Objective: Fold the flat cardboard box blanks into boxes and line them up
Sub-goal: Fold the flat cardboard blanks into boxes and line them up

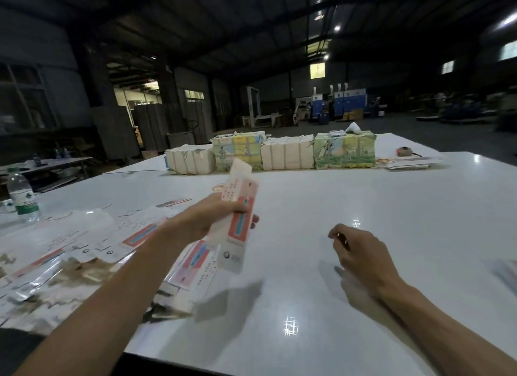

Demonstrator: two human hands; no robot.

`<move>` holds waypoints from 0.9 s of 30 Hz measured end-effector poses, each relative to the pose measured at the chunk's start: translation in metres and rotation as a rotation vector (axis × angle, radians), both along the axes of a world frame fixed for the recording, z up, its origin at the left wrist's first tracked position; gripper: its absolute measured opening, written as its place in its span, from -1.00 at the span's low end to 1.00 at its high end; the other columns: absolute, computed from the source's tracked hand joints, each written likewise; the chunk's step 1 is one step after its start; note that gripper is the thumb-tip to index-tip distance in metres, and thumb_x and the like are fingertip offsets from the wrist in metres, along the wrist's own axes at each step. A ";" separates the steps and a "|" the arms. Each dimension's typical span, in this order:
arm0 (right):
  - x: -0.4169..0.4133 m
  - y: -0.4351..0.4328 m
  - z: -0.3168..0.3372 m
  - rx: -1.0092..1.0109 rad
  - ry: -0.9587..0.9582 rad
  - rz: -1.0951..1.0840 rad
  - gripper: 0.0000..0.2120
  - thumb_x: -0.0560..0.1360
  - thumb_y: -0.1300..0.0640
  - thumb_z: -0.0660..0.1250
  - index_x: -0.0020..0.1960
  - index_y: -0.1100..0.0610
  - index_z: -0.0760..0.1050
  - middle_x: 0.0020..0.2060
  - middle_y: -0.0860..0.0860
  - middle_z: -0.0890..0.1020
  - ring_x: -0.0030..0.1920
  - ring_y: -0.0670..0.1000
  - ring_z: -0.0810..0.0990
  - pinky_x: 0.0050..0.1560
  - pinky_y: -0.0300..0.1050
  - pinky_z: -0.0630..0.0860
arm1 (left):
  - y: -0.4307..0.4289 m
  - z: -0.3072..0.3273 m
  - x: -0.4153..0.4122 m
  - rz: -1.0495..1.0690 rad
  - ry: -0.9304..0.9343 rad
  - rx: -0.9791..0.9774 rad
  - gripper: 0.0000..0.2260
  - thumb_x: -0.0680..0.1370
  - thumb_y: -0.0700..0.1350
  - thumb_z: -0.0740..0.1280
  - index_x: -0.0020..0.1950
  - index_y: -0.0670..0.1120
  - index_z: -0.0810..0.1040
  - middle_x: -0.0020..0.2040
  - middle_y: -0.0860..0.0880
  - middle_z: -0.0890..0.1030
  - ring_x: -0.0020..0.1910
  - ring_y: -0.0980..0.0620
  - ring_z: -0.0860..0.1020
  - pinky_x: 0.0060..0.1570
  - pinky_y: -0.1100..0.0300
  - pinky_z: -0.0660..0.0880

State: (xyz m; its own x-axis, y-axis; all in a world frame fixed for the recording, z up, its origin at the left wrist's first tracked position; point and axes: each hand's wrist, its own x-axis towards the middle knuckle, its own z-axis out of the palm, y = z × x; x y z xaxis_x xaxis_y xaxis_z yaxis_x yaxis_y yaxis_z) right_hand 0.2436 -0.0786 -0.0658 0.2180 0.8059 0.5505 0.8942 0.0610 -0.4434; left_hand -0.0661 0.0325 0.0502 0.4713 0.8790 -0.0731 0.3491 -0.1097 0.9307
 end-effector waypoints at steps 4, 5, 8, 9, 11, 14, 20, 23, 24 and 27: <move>0.003 -0.003 0.003 0.163 0.058 0.052 -0.84 0.62 0.25 0.34 0.07 0.04 0.63 -0.34 -0.30 0.50 -0.32 -0.23 0.53 -0.25 -0.37 0.37 | -0.017 -0.039 0.070 -0.199 -0.386 -0.305 -0.46 0.51 -0.15 0.51 0.44 -0.20 0.43 0.18 -0.26 0.71 0.10 -0.26 0.72 -0.02 -0.06 0.69; 0.004 -0.003 0.004 0.199 0.087 0.080 -0.85 0.62 0.29 0.34 0.09 0.11 0.65 -0.30 -0.30 0.51 -0.29 -0.24 0.56 -0.24 -0.42 0.40 | -0.020 -0.050 0.086 -0.199 -0.408 -0.328 -0.46 0.52 -0.14 0.51 0.45 -0.19 0.42 0.15 -0.24 0.72 0.07 -0.23 0.74 -0.05 -0.04 0.69; 0.005 -0.004 0.006 0.247 0.179 0.100 -0.85 0.65 0.31 0.32 0.17 0.20 0.62 -0.15 -0.11 0.61 -0.20 -0.21 0.61 -0.15 -0.45 0.49 | -0.034 -0.078 0.128 -0.220 -0.435 -0.406 -0.54 0.56 -0.04 0.47 0.40 -0.14 0.46 0.05 -0.17 0.75 -0.03 -0.14 0.75 -0.10 0.02 0.69; 0.005 -0.005 0.006 0.256 0.208 0.100 -0.84 0.66 0.30 0.31 0.19 0.19 0.60 -0.11 -0.09 0.62 -0.17 -0.21 0.63 -0.13 -0.44 0.52 | -0.039 -0.086 0.138 -0.258 -0.430 -0.409 -0.57 0.56 0.02 0.46 0.35 -0.12 0.50 0.01 -0.15 0.74 -0.06 -0.11 0.74 -0.10 0.04 0.68; 0.006 -0.005 0.006 0.285 0.275 0.125 -0.84 0.67 0.28 0.30 0.23 0.14 0.54 -0.07 -0.08 0.60 -0.11 -0.25 0.66 -0.18 -0.43 0.56 | -0.048 -0.099 0.154 -0.317 -0.449 -0.380 -0.60 0.62 0.17 0.36 0.28 -0.10 0.56 0.00 -0.16 0.72 -0.12 -0.08 0.72 -0.11 0.06 0.67; 0.008 -0.001 0.009 0.314 0.298 0.138 -0.80 0.68 0.17 0.31 0.30 0.12 0.49 0.01 -0.03 0.51 -0.07 -0.18 0.67 -0.20 -0.35 0.63 | -0.052 -0.108 0.162 -0.320 -0.539 -0.352 -0.42 0.67 0.33 0.11 0.31 -0.13 0.57 0.06 -0.25 0.68 -0.12 -0.18 0.71 -0.13 -0.02 0.68; 0.012 0.006 0.006 0.232 0.184 0.101 -0.69 0.69 0.03 0.27 0.38 0.07 0.56 0.16 -0.03 0.39 0.21 -0.11 0.48 -0.01 -0.44 0.55 | -0.052 -0.115 0.153 -0.301 -0.541 -0.356 -0.36 0.68 0.37 0.02 0.33 -0.11 0.58 0.10 -0.31 0.70 -0.12 -0.27 0.72 -0.16 -0.05 0.67; 0.019 0.004 0.008 0.284 0.123 0.077 -0.72 0.67 0.05 0.34 0.33 0.12 0.63 0.21 0.00 0.42 0.27 -0.08 0.44 0.17 -0.27 0.54 | -0.056 -0.114 0.153 -0.320 -0.549 -0.346 -0.38 0.70 0.35 0.03 0.30 -0.12 0.60 0.10 -0.32 0.68 -0.11 -0.28 0.70 -0.12 -0.06 0.66; 0.020 0.003 0.009 0.294 0.109 0.079 -0.72 0.66 0.06 0.36 0.31 0.13 0.64 0.23 0.02 0.43 0.29 -0.06 0.44 0.19 -0.20 0.57 | -0.056 -0.113 0.153 -0.320 -0.548 -0.346 -0.39 0.70 0.34 0.04 0.29 -0.12 0.60 0.10 -0.31 0.69 -0.11 -0.28 0.70 -0.12 -0.06 0.66; 0.023 0.000 0.015 0.295 0.066 0.094 -0.68 0.66 0.09 0.38 0.38 0.12 0.59 0.31 0.07 0.43 0.33 -0.02 0.44 0.19 -0.02 0.64 | -0.057 -0.112 0.154 -0.320 -0.507 -0.305 -0.39 0.70 0.32 0.04 0.34 -0.15 0.55 0.11 -0.32 0.69 -0.13 -0.27 0.70 -0.12 -0.07 0.67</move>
State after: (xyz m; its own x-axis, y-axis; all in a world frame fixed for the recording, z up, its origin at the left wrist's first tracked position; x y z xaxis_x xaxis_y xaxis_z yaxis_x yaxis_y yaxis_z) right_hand 0.2661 -0.0782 -0.0512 0.1930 0.6319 0.7507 0.8483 0.2771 -0.4513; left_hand 0.0875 -0.0243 -0.0615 0.7463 0.6656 0.0027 -0.1455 0.1593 0.9764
